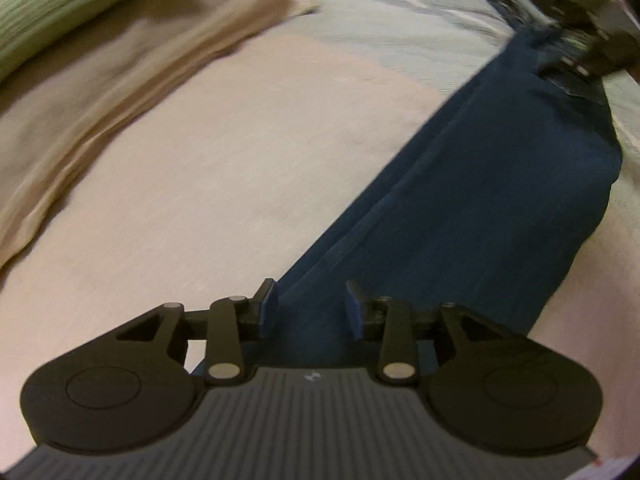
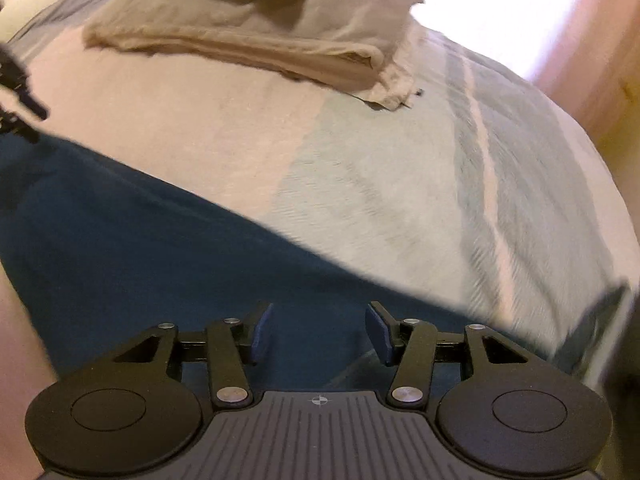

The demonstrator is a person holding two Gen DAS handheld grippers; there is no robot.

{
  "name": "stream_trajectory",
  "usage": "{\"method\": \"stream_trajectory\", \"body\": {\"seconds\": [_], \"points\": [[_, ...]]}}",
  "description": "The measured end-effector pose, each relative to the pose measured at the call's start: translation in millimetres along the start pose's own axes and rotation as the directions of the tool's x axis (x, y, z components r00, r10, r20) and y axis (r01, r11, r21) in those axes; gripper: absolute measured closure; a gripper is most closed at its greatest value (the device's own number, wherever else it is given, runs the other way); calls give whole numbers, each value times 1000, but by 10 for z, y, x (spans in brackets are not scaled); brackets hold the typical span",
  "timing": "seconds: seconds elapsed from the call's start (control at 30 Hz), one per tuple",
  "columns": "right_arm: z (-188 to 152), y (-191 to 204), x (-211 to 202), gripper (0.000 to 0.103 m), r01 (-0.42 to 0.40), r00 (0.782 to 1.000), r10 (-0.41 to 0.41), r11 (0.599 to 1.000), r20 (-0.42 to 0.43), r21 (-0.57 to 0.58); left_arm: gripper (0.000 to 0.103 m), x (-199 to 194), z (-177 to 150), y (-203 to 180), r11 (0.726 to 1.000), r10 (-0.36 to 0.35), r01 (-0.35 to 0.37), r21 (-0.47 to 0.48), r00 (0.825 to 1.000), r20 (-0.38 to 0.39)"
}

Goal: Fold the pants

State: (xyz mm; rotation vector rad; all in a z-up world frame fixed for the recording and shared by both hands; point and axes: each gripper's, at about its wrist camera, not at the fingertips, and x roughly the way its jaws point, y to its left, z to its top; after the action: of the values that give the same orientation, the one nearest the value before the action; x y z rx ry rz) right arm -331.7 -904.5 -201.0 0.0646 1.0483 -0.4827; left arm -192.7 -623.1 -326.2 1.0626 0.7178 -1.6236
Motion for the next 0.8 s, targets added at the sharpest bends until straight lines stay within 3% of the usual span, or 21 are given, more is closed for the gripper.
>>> {"method": "stream_trajectory", "body": {"seconds": [0.2,0.3,0.37,0.4,0.47,0.53,0.7,0.8], "points": [[97,-423,573,58,-191,981,178,951,-74,-244,68,637,114,-115,997,26,-17,79,993,-116],[94,-495,766,67,-258,965,235,929,-114,-265,69,710,81,-126,995,28,-14,102,990,-137],[83,-518,812,83,-297,954,271,917,-130,-266,82,715,103,-120,995,34,-18,96,986,-162],[86,-512,817,89,-301,953,274,914,-131,-273,91,699,104,-129,994,44,-26,104,984,-172],[46,-506,774,100,-297,954,266,911,-141,-286,95,651,98,-153,992,48,-27,122,984,-173],[29,-507,707,103,-294,954,264,914,-138,-281,100,575,129,-132,994,49,-34,100,987,-152],[181,-613,512,103,-237,971,233,936,-46,-261,100,453,206,33,998,63,-63,4,995,-74],[137,-564,680,103,-214,977,206,940,-60,-265,95,725,221,22,998,67,-64,27,991,-118]]}}
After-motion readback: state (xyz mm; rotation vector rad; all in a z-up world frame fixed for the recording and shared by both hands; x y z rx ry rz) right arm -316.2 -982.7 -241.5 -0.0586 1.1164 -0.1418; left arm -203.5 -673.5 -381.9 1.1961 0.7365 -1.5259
